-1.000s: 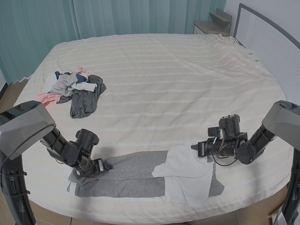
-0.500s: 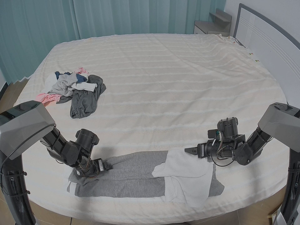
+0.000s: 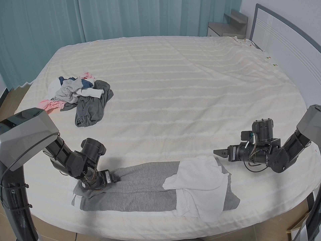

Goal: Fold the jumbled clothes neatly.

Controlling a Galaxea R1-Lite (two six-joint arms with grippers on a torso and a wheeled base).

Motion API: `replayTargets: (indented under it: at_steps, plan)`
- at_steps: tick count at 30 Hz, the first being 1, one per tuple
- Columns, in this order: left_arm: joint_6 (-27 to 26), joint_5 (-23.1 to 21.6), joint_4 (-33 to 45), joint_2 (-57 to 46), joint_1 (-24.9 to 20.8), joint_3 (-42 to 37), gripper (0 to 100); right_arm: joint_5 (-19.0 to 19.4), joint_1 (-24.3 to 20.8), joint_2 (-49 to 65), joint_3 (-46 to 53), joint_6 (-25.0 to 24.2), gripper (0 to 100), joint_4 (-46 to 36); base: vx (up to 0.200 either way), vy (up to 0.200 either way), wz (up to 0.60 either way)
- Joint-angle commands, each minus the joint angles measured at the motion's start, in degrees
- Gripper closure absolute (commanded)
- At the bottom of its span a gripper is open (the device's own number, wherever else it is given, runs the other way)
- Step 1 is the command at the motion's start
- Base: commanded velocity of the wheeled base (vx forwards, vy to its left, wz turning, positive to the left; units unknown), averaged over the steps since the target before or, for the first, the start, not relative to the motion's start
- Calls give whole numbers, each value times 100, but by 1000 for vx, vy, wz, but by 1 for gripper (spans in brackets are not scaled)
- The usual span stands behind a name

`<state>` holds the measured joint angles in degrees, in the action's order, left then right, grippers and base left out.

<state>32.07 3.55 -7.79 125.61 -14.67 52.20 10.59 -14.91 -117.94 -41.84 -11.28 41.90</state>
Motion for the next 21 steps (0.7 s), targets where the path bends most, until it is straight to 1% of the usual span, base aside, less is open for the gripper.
replayTargets:
  at_steps: [1, 8, 13, 15, 19, 20, 21]
  plan:
    - [9, 6, -12, 7, -1, -8, 0, 13, -223, 465, 396, -41, 0, -6, 0, 0, 0]
    - [9, 6, -12, 7, -1, -8, 0, -31, -645, 263, 484, -24, 0, -15, 0, 0, 0]
    - [27, 6, -82, 7, -1, -52, 0, -49, -706, -53, 448, 3, 0, -173, 0, 0, 0]
    - [27, 6, -118, 7, -1, -61, 0, -57, -698, -97, 457, 11, 0, -217, 0, 0, 0]
    - [27, 6, -337, 7, 8, -193, 0, -137, -434, -378, 484, 20, 0, -305, 0, 0, 0]
    - [27, -3, -434, 7, 8, -237, 0, -242, -249, -458, 475, 20, 0, -305, 0, 0, 0]
    - [27, -3, -451, 7, 8, -245, 0, -304, -179, -484, 484, 20, 0, -305, 0, 0, 0]
